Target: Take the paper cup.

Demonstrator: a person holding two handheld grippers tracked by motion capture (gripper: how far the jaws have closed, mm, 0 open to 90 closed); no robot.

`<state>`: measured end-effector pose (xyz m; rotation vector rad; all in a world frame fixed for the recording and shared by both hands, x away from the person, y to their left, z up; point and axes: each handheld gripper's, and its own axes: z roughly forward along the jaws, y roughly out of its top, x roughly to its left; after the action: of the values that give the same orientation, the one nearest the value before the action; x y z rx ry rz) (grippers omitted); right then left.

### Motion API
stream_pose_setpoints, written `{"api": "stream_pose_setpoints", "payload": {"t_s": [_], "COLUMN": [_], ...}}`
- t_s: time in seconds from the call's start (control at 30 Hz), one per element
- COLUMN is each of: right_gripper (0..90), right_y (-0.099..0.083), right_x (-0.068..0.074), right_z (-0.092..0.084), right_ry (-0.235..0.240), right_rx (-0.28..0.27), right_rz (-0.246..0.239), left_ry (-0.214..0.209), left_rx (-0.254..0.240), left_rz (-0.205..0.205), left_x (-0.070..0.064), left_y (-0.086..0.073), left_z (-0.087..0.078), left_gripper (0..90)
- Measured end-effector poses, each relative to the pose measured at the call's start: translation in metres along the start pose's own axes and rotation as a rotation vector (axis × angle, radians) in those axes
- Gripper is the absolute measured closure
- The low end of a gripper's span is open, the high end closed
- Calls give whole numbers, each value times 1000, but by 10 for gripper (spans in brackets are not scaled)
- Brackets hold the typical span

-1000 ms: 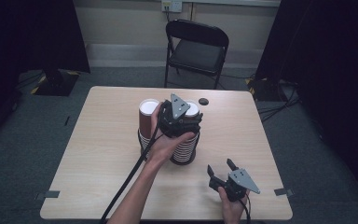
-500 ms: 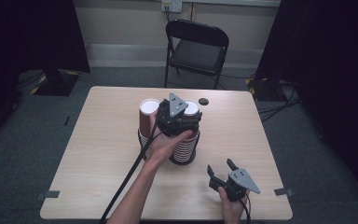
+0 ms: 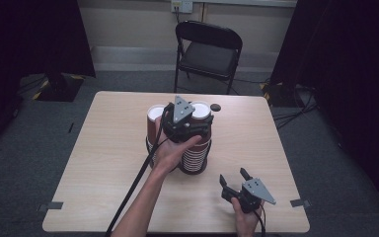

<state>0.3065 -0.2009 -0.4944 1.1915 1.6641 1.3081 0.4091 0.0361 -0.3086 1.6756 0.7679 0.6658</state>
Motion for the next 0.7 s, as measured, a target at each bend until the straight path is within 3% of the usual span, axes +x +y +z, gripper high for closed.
{"api": "stream_pose_setpoints", "payload": {"t_s": [0.3,0.7], "right_gripper": [202,201], "right_y": [0,0], "right_x": [0,0], "right_z": [0,0], "right_ry": [-1,-1], "right_rx": [0,-1], "right_rz": [1,2], "left_ry": [-6,-11], "left_rx": [-44,-122], "left_rz": [18,-20], "left_x": [-3,2], "left_y": [4,13], "left_z": [-4,-15], "left_gripper": [232,233]}}
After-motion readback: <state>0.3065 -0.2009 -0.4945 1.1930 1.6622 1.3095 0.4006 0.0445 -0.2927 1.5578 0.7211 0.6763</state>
